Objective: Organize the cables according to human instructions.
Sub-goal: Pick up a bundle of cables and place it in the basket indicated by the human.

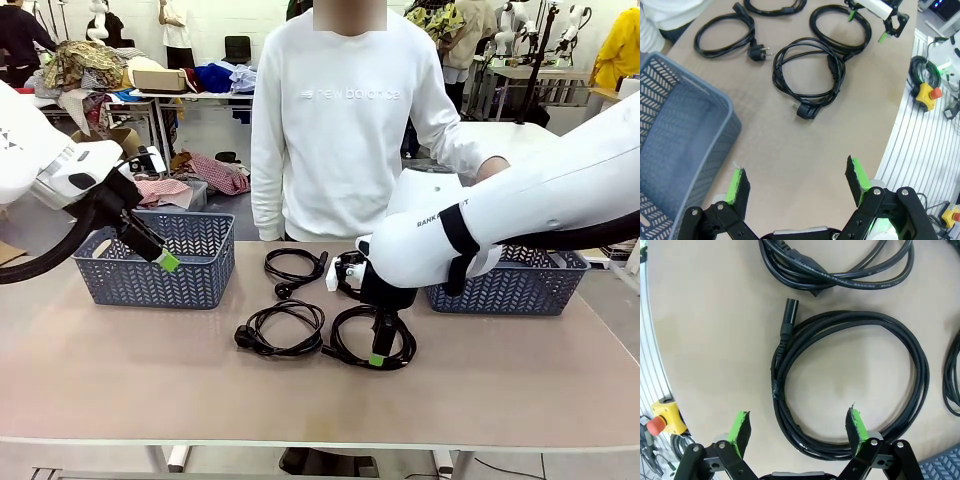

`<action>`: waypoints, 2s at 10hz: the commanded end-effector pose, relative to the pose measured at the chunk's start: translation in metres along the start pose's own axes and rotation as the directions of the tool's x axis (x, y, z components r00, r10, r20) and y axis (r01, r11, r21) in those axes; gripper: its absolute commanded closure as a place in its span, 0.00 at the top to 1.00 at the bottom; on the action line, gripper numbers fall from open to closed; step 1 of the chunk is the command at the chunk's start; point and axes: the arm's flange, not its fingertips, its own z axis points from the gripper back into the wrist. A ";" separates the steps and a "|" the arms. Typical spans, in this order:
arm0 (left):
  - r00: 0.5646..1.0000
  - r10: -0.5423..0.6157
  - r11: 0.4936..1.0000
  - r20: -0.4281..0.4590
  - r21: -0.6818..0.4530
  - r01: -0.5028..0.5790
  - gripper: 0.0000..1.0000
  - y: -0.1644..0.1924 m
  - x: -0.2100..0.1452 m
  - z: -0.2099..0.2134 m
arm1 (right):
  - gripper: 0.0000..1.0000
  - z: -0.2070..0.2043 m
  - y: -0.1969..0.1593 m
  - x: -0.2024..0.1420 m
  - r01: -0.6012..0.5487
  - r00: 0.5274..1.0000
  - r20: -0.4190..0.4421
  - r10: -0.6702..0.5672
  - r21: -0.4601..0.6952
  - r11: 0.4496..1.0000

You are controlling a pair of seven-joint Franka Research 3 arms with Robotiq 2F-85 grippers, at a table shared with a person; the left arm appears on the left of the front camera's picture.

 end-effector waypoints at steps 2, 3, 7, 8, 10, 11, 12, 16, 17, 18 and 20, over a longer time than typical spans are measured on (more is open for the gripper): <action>1.000 -0.014 1.000 0.025 -0.017 0.014 1.00 0.002 -0.002 -0.001 | 1.00 -0.009 0.000 0.011 0.015 0.999 -0.036 -0.017 -0.057 0.998; 1.000 -0.014 1.000 0.025 -0.017 0.014 1.00 0.002 -0.002 -0.001 | 1.00 -0.013 0.002 0.012 0.013 0.999 -0.048 -0.016 -0.056 0.998; 1.000 -0.014 1.000 0.025 -0.017 0.014 1.00 0.002 -0.002 -0.001 | 1.00 -0.025 0.009 0.015 -0.012 0.998 -0.065 0.008 -0.066 0.998; 1.000 -0.014 1.000 0.025 -0.017 0.014 1.00 0.002 -0.002 -0.001 | 1.00 -0.027 0.010 0.016 -0.020 0.998 -0.068 0.015 -0.072 0.997; 1.000 -0.014 1.000 0.025 -0.017 0.014 1.00 0.002 -0.002 -0.001 | 1.00 -0.030 0.011 0.017 -0.035 0.997 -0.075 0.029 -0.079 0.996; 1.000 -0.014 1.000 0.025 -0.017 0.014 1.00 0.002 -0.002 -0.001 | 1.00 -0.031 0.013 0.019 -0.039 0.997 -0.076 0.034 -0.066 0.997; 1.000 -0.014 1.000 0.025 -0.017 0.014 1.00 0.002 -0.002 -0.001 | 1.00 -0.032 0.014 0.020 -0.034 0.996 -0.082 0.030 -0.054 0.998; 1.000 -0.014 1.000 0.025 -0.017 0.014 1.00 0.002 -0.002 -0.001 | 1.00 -0.034 0.028 0.026 -0.040 0.995 -0.088 0.037 -0.035 0.999; 1.000 -0.014 1.000 0.025 -0.017 0.014 1.00 0.002 -0.002 -0.001 | 1.00 -0.034 0.030 0.026 -0.045 0.995 -0.088 0.042 -0.029 0.999; 1.000 -0.014 1.000 0.025 -0.017 0.014 1.00 0.002 -0.002 -0.001 | 1.00 -0.034 0.031 0.026 -0.039 0.995 -0.088 0.037 -0.016 0.999; 1.000 -0.014 1.000 0.025 -0.017 0.014 1.00 0.002 -0.002 -0.001 | 0.81 -0.034 0.032 0.026 -0.026 0.995 -0.094 0.025 -0.017 1.000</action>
